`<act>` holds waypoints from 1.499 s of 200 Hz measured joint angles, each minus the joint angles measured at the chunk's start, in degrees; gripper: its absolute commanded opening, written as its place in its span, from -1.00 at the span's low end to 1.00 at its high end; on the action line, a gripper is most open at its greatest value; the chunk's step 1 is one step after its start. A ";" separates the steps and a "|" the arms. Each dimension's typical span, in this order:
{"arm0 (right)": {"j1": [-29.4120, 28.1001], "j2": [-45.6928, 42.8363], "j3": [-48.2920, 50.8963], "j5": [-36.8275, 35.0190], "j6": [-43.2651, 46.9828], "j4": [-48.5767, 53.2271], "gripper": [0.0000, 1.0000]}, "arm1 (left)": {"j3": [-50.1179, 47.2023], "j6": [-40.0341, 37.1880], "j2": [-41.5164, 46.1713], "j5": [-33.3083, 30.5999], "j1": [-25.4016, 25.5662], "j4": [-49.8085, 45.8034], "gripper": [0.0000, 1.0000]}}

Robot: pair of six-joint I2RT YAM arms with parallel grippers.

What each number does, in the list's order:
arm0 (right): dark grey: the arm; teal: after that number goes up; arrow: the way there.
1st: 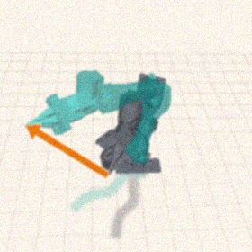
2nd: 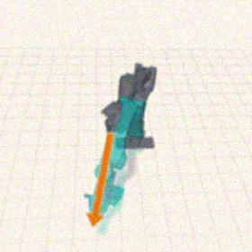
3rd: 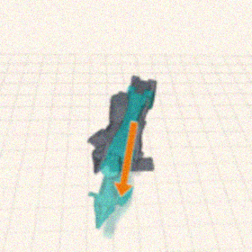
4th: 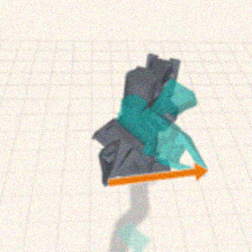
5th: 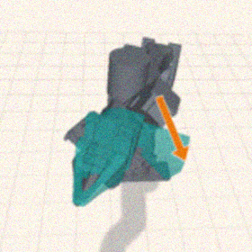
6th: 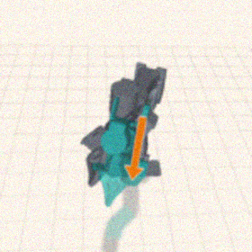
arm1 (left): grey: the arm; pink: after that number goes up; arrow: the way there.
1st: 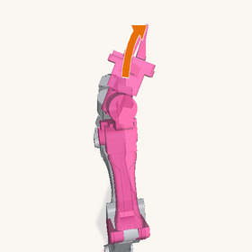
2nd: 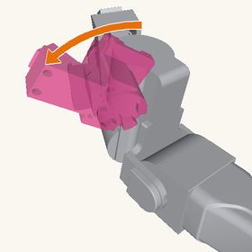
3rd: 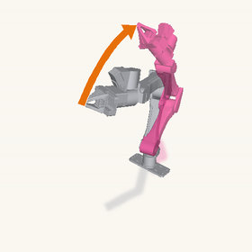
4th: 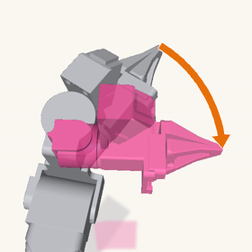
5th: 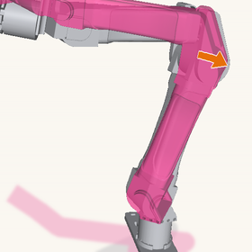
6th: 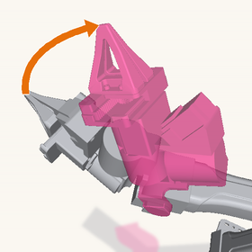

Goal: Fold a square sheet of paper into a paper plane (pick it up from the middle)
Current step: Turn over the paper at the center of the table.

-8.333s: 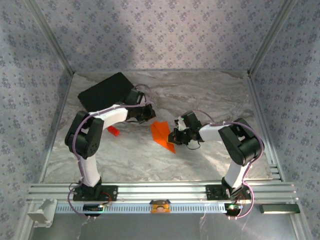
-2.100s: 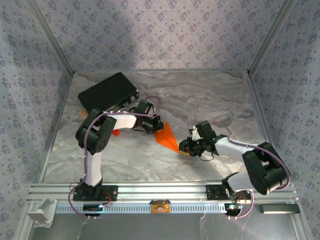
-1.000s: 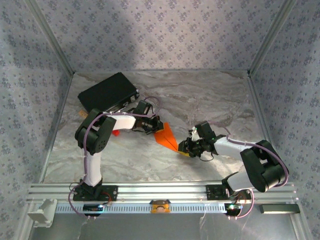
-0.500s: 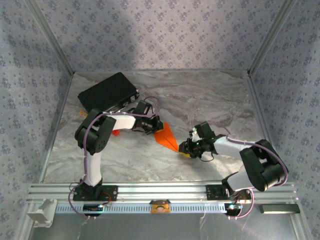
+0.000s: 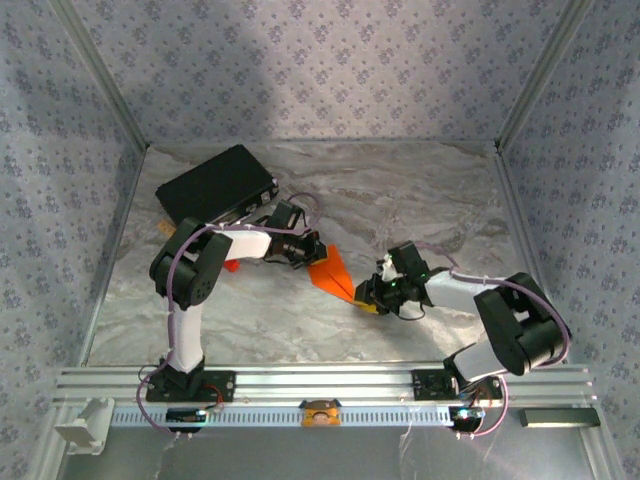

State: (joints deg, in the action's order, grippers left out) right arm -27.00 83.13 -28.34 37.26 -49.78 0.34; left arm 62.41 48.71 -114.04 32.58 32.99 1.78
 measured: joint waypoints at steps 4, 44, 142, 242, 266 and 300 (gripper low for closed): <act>-0.07 0.09 -0.02 0.07 -0.04 -0.42 -0.37 | 0.00 0.00 0.00 0.00 0.00 0.00 -1.00; -0.13 0.13 -0.04 0.07 -0.17 -3.93 -0.37 | 0.00 0.44 0.00 0.00 0.00 0.00 -1.00; 0.92 0.72 0.07 0.81 0.07 -10.93 -0.38 | -0.02 0.85 0.02 0.00 0.00 0.02 -1.00; 1.75 1.29 0.50 1.33 2.03 -11.76 -0.75 | -0.33 1.92 0.92 -0.76 0.00 -0.70 -0.92; 1.75 0.76 0.81 1.11 2.64 -11.78 -0.83 | -1.07 1.90 3.15 -1.31 0.00 -1.86 -0.77; 1.75 -4.79 1.46 -1.38 4.24 -9.68 -0.86 | -2.34 1.53 10.14 -3.08 0.00 -2.16 -0.38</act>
State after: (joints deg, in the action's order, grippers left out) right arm -25.26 78.35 -26.87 35.88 -45.54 -9.34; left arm 60.07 50.24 -103.90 29.50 32.99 -0.38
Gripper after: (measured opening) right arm 0.077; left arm 0.258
